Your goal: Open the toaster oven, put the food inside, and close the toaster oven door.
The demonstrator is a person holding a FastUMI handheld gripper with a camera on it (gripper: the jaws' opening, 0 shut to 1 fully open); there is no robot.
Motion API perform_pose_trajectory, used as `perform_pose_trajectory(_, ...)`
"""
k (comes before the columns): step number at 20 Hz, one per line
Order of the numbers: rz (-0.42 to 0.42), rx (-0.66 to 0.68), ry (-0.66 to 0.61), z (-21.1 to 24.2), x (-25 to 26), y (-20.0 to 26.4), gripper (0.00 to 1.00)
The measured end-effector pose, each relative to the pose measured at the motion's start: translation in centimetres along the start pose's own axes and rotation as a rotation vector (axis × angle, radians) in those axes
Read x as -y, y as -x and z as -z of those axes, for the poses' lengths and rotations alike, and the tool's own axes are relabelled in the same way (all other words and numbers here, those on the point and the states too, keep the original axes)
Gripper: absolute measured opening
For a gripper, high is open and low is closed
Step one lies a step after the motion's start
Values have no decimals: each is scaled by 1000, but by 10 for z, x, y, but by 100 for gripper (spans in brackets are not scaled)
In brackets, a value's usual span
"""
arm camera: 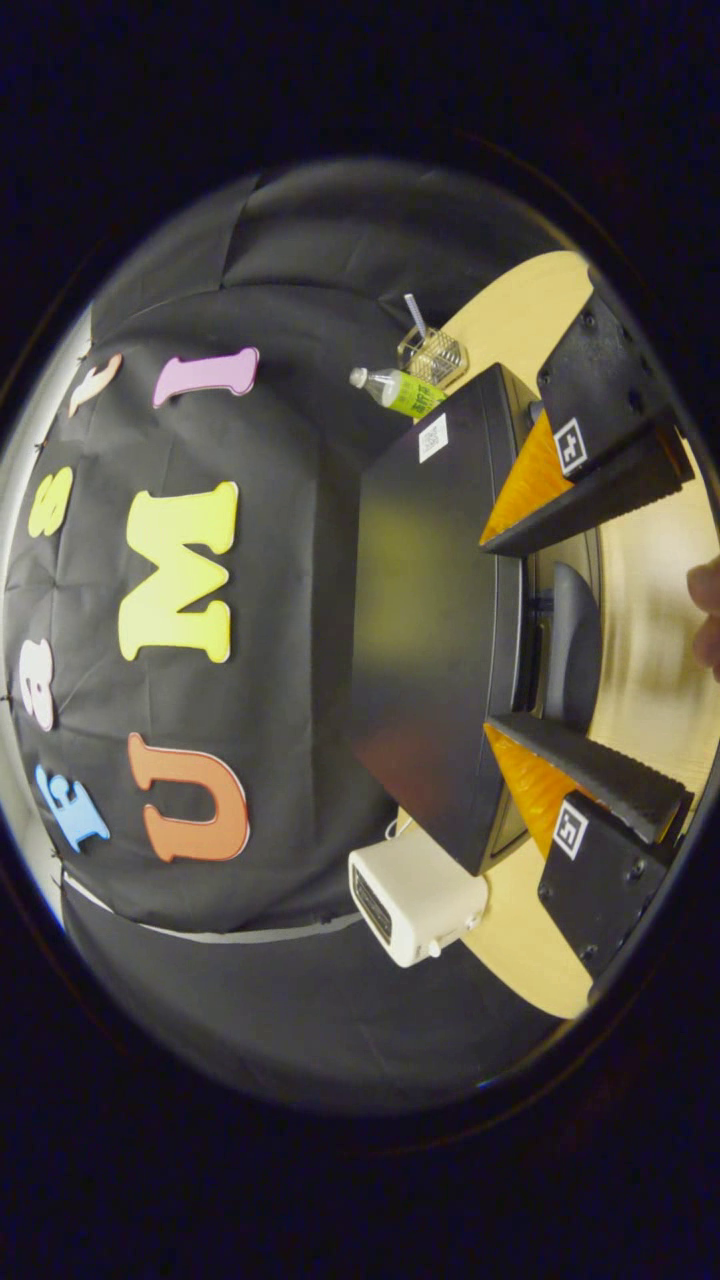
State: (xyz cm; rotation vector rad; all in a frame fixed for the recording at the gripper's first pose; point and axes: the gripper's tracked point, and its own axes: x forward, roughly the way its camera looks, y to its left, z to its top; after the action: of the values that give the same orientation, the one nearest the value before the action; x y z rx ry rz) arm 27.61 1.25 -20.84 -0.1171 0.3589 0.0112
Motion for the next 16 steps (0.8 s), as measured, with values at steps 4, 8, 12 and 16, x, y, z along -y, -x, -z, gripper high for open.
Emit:
perform_pose_trajectory(4, 15, -11, 44, 16, 0, 3, 100)
perform_pose_trajectory(8, 7, -43, -57, 21, 0, 0, 100)
perform_pose_trajectory(12, -4, -73, -58, 30, -3, 14, 100)
perform_pose_trajectory(16, 9, -126, -45, 58, -4, 41, 100)
